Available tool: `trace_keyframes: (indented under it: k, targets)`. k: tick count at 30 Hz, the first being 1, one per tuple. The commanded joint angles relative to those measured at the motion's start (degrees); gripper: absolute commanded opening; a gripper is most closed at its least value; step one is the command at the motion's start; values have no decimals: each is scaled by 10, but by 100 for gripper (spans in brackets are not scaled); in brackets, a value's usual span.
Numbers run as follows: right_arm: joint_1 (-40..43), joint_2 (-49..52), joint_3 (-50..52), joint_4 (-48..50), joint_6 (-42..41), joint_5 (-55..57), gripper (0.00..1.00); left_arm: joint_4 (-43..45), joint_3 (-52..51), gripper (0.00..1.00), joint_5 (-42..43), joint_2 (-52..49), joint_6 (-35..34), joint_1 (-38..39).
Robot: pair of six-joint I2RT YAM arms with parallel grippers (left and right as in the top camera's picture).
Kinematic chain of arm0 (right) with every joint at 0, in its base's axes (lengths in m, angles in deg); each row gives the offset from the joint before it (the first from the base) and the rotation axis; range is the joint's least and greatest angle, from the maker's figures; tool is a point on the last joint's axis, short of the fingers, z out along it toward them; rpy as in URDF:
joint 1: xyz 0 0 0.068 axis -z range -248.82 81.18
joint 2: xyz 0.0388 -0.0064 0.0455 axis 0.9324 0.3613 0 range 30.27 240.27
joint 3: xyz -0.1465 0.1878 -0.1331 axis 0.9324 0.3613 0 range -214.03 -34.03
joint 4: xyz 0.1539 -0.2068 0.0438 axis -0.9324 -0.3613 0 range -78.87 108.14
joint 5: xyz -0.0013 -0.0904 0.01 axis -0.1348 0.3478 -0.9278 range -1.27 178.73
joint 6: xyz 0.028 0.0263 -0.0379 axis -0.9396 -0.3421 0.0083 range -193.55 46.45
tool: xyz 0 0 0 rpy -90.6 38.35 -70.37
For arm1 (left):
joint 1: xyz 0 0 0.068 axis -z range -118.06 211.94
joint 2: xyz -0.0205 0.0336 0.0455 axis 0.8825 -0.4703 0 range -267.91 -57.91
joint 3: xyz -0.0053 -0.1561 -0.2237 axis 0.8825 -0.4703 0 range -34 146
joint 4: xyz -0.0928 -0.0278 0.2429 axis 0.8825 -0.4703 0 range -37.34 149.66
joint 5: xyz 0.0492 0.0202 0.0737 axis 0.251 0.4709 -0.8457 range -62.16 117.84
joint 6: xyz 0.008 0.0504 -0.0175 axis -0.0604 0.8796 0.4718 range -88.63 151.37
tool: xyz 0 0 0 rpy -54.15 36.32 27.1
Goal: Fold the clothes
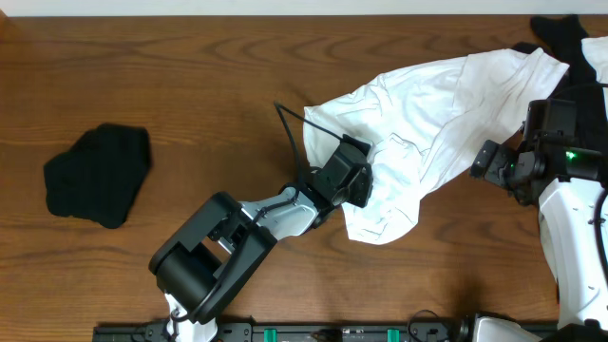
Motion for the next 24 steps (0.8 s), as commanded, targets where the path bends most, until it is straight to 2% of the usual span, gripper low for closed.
trace_keyframes:
  k: [1,7,12,17,19,24]
  targets:
    - [3,0,-3,0,7,0,99,2,6,8,-17,0,11,1]
    - [3,0,-3,1,7,0,99,-34,6,6,-21,68,24,-3]
    - [3,0,-3,2,7,0,99,-209,6,6,-126,193,30,-25]
    - [3,0,-3,4,7,0,99,-397,6,6,-216,329,32,-85]
    - [3,0,-3,5,7,0,99,-445,6,6,-222,381,34,-122]
    - [3,0,-3,3,7,0,99,-487,6,6,-221,474,56,-212]
